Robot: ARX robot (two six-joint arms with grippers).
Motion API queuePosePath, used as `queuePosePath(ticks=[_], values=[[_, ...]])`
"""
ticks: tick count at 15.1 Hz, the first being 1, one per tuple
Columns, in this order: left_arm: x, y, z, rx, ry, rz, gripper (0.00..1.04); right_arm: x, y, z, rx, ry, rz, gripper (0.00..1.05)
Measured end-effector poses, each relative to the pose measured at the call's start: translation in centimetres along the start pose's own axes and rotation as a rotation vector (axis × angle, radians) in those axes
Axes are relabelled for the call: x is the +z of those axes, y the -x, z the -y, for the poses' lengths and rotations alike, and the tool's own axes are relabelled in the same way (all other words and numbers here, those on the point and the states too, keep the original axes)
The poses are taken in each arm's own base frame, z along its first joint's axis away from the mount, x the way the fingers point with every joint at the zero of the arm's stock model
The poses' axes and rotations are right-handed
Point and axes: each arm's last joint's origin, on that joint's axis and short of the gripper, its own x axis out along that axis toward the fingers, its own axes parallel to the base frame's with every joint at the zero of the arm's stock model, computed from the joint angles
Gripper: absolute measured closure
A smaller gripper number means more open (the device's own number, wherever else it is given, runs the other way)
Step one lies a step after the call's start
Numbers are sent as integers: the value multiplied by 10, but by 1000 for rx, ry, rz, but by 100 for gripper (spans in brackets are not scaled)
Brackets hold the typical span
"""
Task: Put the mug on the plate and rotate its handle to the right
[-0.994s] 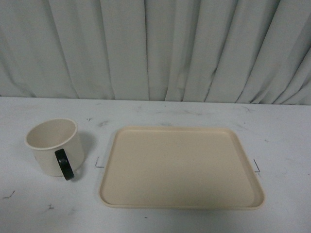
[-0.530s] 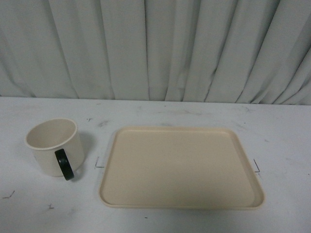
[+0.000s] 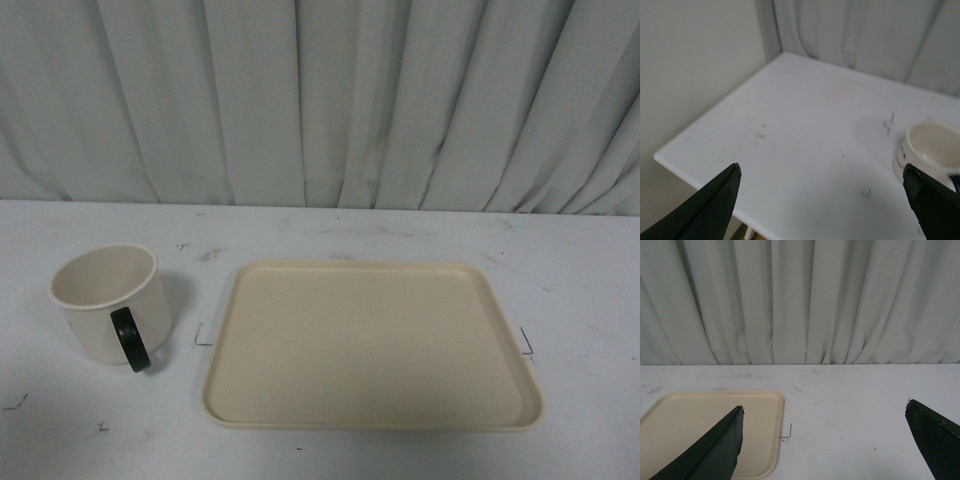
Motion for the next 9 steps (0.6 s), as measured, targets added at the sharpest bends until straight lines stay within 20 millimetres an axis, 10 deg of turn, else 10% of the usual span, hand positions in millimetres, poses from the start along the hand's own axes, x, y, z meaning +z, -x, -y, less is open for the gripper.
queuePosePath(ticks=[9], values=[[50, -172, 60, -294, -78, -112, 7, 0, 0, 0, 5, 0, 0, 6]])
